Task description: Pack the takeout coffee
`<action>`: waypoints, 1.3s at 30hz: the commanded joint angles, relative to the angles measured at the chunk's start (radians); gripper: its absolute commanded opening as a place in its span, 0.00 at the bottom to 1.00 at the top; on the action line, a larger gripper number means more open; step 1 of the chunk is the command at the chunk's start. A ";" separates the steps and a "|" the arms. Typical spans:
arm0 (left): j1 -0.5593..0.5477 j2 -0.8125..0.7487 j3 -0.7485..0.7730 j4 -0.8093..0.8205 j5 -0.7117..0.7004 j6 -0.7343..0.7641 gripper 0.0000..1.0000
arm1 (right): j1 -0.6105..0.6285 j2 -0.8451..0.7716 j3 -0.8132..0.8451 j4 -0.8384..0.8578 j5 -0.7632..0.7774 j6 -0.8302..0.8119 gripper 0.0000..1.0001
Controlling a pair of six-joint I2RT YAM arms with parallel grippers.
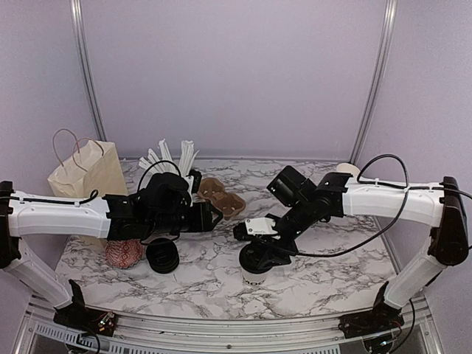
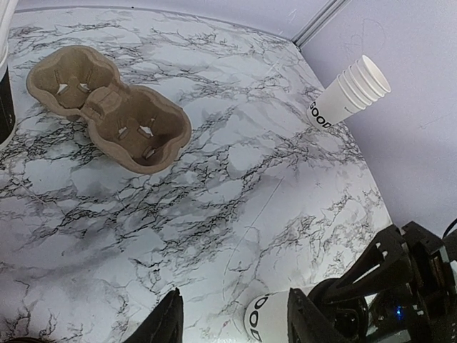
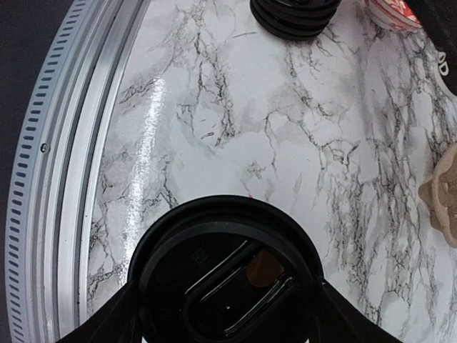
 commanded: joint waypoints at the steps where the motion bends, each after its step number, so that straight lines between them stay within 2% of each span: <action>1: 0.004 0.005 -0.003 -0.002 0.009 0.013 0.50 | -0.088 -0.001 0.097 0.010 0.053 0.004 0.72; 9: 0.004 0.003 0.004 -0.012 0.036 0.062 0.50 | -0.377 0.126 0.308 0.043 0.097 0.051 0.71; 16: 0.002 0.030 0.041 -0.045 0.136 0.151 0.50 | -0.503 0.304 0.514 0.080 0.158 0.168 0.71; 23: -0.005 0.050 0.065 -0.085 0.152 0.167 0.49 | -0.554 0.450 0.639 0.071 0.185 0.243 0.72; 39: -0.015 0.073 0.085 -0.127 0.152 0.181 0.49 | -0.597 0.604 0.777 0.049 0.210 0.333 0.75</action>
